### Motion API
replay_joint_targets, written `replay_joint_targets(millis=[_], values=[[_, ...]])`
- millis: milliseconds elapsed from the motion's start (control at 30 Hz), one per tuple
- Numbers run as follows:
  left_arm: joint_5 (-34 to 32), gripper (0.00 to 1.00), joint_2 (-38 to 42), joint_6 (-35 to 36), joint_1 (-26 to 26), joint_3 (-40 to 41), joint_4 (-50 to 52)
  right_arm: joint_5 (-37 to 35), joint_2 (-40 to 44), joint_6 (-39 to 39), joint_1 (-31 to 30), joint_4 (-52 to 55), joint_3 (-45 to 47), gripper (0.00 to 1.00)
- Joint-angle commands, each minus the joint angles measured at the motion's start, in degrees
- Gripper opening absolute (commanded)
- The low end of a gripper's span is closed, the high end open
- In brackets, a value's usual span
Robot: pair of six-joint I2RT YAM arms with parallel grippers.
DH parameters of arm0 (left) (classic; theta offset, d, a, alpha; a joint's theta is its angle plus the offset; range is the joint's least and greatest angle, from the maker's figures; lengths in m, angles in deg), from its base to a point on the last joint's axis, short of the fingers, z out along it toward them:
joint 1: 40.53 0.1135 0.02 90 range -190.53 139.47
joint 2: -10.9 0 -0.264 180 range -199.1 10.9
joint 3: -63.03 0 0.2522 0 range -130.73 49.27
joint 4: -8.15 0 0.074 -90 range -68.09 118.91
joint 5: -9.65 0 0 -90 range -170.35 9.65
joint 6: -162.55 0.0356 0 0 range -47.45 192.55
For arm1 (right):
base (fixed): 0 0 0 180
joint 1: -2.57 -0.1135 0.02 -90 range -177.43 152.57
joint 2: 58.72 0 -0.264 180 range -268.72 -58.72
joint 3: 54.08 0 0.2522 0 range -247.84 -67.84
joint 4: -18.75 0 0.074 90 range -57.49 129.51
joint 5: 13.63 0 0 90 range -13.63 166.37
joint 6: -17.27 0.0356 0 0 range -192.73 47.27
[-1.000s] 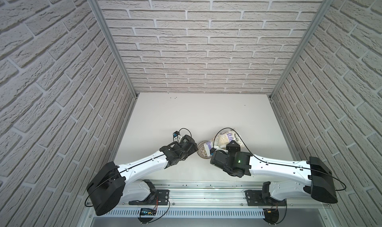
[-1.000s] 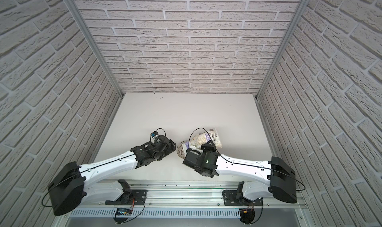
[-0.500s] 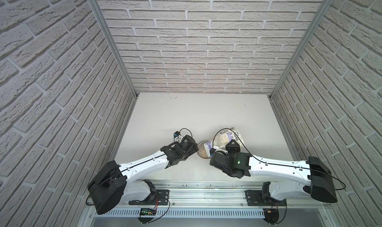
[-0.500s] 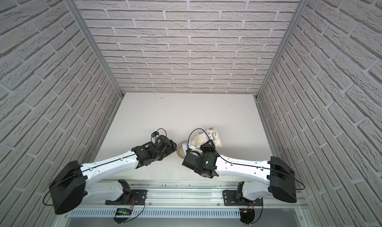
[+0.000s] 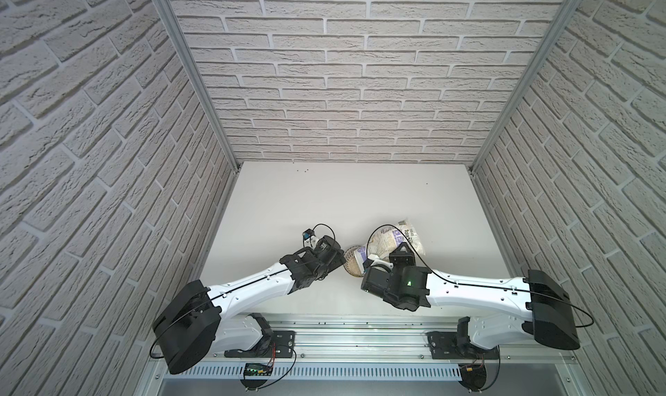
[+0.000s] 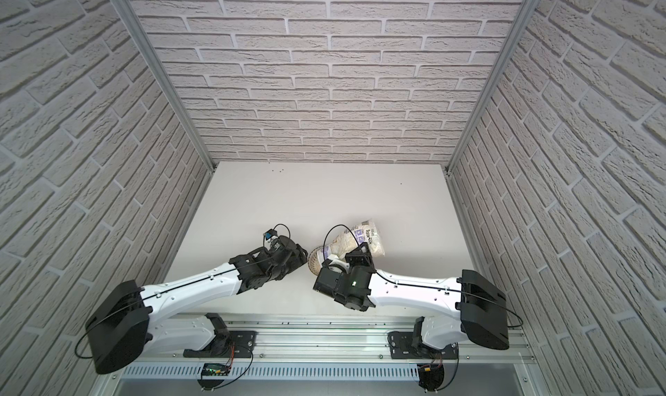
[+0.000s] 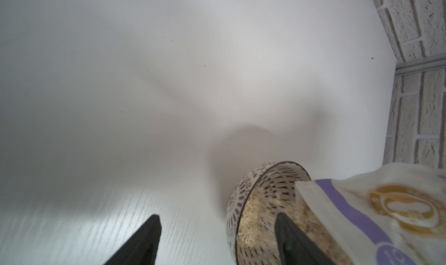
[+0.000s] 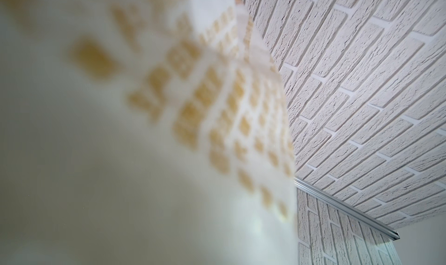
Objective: Pour the oats into the breakfast bowl
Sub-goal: Pour the oats into the bowl.
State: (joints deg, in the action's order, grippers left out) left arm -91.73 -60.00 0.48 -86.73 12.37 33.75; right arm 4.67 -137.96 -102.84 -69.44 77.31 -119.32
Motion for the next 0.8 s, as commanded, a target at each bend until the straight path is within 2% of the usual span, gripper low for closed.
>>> replay_joint_targets(millis=[0, 767], values=[[-0.63, 0.77, -0.32, -0.08, -0.39, 0.87, -1.63, -12.09, 0.66, 0.98, -0.58, -1.49, -3.24, 0.04], [-0.25, 0.74, -0.87, -0.78, -0.44, 1.65, -3.22, -15.58, -1.22, 6.0, -2.24, 6.16, -5.83, 0.03]])
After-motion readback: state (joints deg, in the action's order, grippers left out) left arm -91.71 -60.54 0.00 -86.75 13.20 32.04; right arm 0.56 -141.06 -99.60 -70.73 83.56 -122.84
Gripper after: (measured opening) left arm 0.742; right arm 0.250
